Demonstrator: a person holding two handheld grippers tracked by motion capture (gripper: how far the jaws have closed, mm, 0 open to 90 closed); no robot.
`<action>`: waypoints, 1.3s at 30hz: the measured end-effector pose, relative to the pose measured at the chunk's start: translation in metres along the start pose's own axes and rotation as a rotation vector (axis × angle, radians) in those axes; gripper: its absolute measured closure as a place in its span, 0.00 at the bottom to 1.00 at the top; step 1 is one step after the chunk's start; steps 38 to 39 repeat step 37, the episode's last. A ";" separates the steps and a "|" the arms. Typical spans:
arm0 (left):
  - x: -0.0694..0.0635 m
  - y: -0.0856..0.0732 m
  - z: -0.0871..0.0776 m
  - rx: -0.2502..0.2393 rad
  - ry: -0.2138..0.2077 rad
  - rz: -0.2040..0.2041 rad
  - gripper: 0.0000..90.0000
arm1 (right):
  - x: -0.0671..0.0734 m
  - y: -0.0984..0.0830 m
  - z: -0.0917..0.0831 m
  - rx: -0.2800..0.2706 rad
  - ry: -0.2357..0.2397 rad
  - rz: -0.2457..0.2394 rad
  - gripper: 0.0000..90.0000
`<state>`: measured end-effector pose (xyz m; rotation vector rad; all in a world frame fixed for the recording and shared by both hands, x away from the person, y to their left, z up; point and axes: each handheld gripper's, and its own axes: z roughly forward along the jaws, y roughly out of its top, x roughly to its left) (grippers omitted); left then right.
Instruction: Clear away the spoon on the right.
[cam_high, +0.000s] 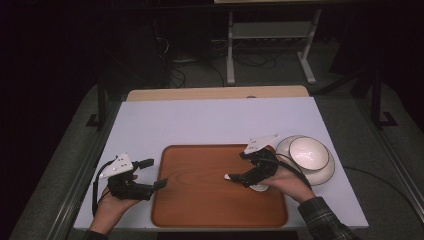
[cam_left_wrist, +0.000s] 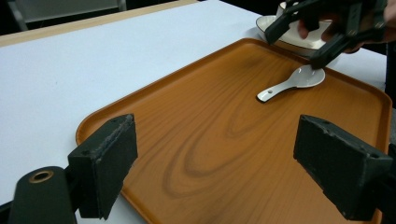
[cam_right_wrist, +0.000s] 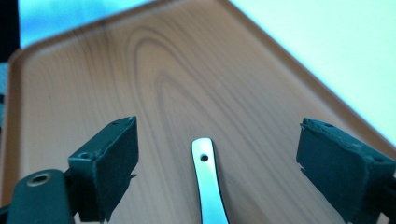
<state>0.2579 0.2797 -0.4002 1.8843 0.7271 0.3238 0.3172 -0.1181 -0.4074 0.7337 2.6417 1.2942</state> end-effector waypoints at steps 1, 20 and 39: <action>0.000 0.000 0.000 -0.003 0.000 -0.001 0.14 | 0.000 0.000 -0.004 -0.016 0.001 0.005 0.14; 0.000 0.002 -0.001 -0.016 -0.004 0.001 0.14 | -0.006 -0.009 -0.089 -0.288 -0.084 0.038 0.14; 0.001 0.002 -0.001 -0.015 0.000 0.005 0.14 | -0.007 -0.030 -0.125 -0.405 -0.120 0.059 0.12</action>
